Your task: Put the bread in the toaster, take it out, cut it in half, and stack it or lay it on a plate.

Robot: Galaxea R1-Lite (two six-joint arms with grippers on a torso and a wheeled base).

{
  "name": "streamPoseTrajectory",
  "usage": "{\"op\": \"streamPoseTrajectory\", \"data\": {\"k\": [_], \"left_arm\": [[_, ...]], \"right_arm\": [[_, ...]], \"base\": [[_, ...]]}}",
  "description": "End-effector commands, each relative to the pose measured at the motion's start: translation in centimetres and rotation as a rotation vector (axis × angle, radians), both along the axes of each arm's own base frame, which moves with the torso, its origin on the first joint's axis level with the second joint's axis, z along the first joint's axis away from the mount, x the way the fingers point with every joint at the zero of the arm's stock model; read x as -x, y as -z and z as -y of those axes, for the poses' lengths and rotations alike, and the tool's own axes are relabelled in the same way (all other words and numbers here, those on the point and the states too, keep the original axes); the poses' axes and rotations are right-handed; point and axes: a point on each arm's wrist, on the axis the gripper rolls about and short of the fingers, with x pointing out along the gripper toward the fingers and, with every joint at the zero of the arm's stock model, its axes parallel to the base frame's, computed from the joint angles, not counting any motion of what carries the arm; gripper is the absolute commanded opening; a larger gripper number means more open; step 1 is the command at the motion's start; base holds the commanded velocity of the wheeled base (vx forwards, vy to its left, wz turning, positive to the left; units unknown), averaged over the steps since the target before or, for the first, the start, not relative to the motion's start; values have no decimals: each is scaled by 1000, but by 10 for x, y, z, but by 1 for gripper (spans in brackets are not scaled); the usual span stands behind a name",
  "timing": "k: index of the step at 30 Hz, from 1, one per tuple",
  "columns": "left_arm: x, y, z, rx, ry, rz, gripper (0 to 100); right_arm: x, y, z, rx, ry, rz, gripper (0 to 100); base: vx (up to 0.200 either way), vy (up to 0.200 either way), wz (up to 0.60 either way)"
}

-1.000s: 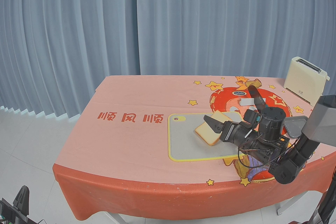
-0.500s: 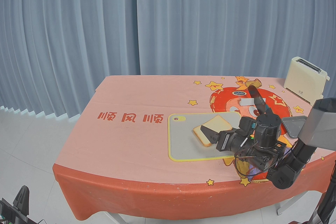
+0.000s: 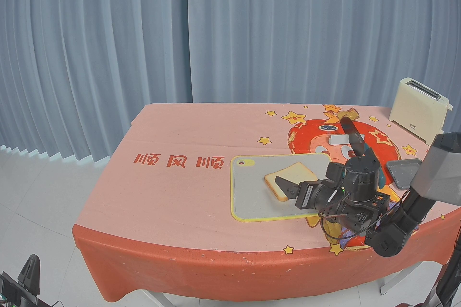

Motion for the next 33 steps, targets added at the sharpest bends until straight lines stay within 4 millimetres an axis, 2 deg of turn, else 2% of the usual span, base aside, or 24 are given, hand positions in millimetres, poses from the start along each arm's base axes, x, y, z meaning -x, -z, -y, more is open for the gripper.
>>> {"op": "streamPoseTrajectory", "data": {"k": [1,4,15,25,29,33], "left_arm": [[0,5,0,1,-1,-1,0],[0,5,0,1,-1,-1,0],[0,5,0,1,-1,-1,0],[0,5,0,1,-1,-1,0],[0,5,0,1,-1,-1,0],[0,5,0,1,-1,-1,0]], "right_arm": [[-6,-14,2,-33,25,36,100],[-7,-18,2,-42,28,50,100],[-1,-10,0,0,12,-15,100],[1,-26,2,-48,34,-43,100],[-5,-31,3,-66,53,-41,100],[-4,-29,2,-71,59,-66,100]], "base": [[0,0,0],[0,0,0],[0,0,0],[0,0,0],[0,0,0],[0,0,0]]}}
